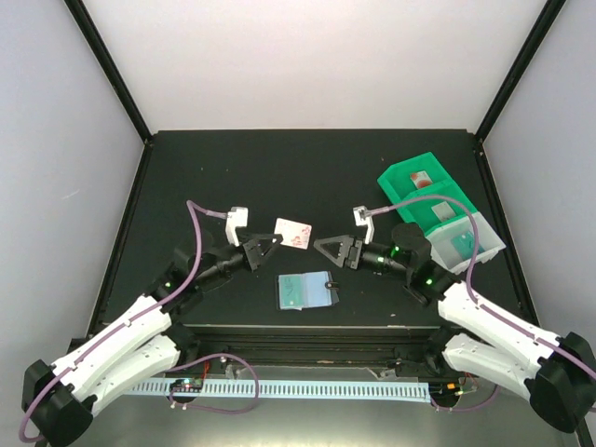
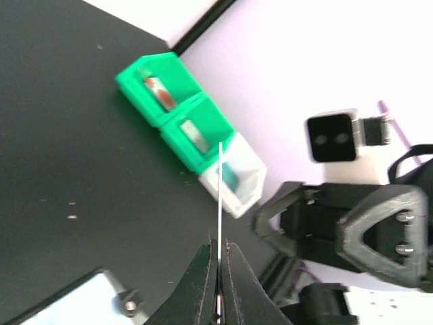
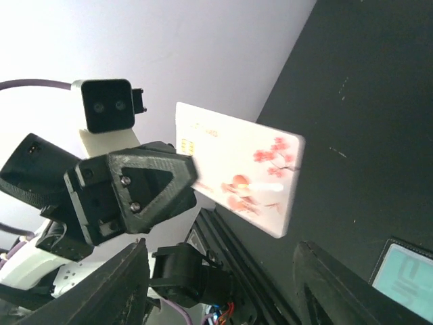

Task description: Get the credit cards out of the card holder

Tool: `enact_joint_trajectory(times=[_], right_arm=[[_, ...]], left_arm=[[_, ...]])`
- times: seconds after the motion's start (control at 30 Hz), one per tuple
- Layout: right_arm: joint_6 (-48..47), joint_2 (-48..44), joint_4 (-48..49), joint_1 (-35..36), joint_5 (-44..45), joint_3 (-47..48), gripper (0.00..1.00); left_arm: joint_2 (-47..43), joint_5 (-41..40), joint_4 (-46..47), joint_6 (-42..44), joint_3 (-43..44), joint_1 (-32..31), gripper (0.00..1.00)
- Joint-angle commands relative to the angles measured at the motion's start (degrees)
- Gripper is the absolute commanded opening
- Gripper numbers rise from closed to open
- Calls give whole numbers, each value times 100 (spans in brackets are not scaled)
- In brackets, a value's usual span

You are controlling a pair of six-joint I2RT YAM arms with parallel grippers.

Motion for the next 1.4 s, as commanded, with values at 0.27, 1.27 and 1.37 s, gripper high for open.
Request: enact_joint_trajectory(times=[0.27, 1.27, 1.37], right_arm=[[838, -154, 1205, -34, -162, -423, 50], [372, -369, 598, -89, 589, -439, 1], [193, -331, 334, -369, 523, -427, 1]], left_arm=[[-98, 1241, 1313, -1651, -221, 48, 2], [-96, 1016, 281, -1158, -389, 109, 78], [-225, 594, -330, -736, -339, 136, 97]])
